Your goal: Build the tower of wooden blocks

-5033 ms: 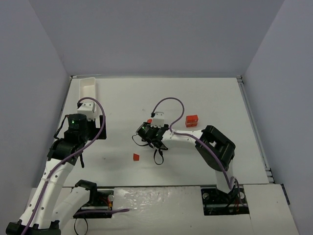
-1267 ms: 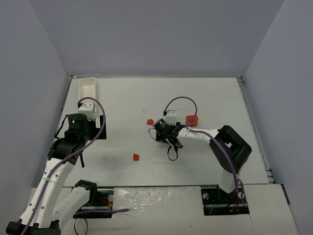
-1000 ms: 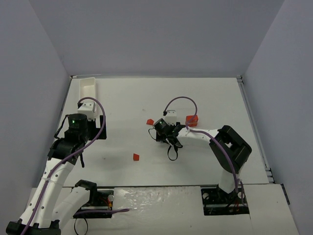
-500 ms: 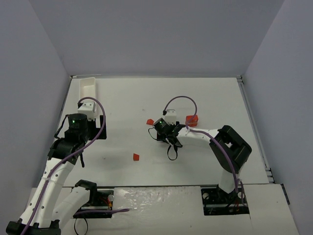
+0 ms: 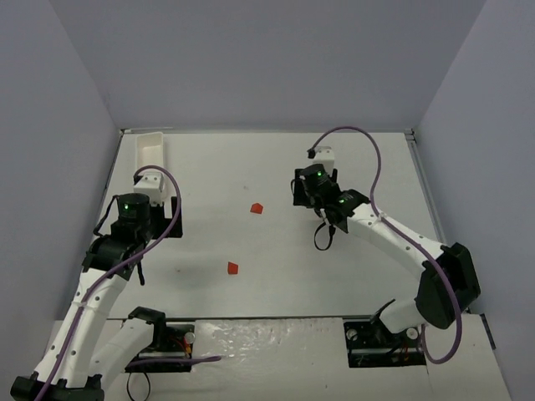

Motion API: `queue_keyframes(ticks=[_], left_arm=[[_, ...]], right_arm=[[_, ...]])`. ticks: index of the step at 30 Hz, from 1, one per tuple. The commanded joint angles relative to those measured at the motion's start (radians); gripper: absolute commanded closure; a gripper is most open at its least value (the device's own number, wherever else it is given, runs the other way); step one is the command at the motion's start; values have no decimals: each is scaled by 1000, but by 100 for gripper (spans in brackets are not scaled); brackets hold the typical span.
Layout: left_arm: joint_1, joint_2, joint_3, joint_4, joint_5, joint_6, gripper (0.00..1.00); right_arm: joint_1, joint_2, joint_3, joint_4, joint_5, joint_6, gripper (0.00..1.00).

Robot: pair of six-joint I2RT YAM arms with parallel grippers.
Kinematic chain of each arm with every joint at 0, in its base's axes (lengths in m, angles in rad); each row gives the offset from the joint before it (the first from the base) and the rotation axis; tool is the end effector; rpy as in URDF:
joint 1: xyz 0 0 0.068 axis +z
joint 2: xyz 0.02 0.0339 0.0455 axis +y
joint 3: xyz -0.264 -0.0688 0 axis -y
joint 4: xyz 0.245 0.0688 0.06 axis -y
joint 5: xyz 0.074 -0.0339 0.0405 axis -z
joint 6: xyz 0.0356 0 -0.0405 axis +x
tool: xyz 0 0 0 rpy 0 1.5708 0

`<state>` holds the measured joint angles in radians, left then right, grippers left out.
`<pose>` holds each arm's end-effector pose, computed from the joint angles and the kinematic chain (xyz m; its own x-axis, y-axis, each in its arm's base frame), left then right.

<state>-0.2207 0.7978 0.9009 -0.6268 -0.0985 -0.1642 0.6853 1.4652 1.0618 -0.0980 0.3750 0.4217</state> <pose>0.1646 -0.0333 0.3326 -0.5034 -0.0538 -0.8624 0.0532 0.9942 -0.0930 0.2676 0.2019 0.2835 -0.4788 0.1005 -0.8721 -0.1581 0.9673 0.1983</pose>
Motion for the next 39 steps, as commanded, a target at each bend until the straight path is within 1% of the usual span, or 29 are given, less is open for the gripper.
queue_keyframes(ticks=[1,6,11,14,25,39], left_arm=[[2,6,6,45,5,6,5],[1,16,7,45,5,6,5],[3,27,9,47,5,8,5],[3,35,12,47,5,8,5],[1,52,15,49,8,9,5],[2,48,14,49,8,8,5]], right_arm=[[-151,-96,55,-28,-94,-179,100],[-294,-111,64,-31,-236,-291,96],[-362,-73,60,-32,-339,-337,97],[-371,-45,58,-34,-352,-371,97],[-374,32,69,-34,-366,-397,96],[-372,74,58,-21,-355,-386,96]])
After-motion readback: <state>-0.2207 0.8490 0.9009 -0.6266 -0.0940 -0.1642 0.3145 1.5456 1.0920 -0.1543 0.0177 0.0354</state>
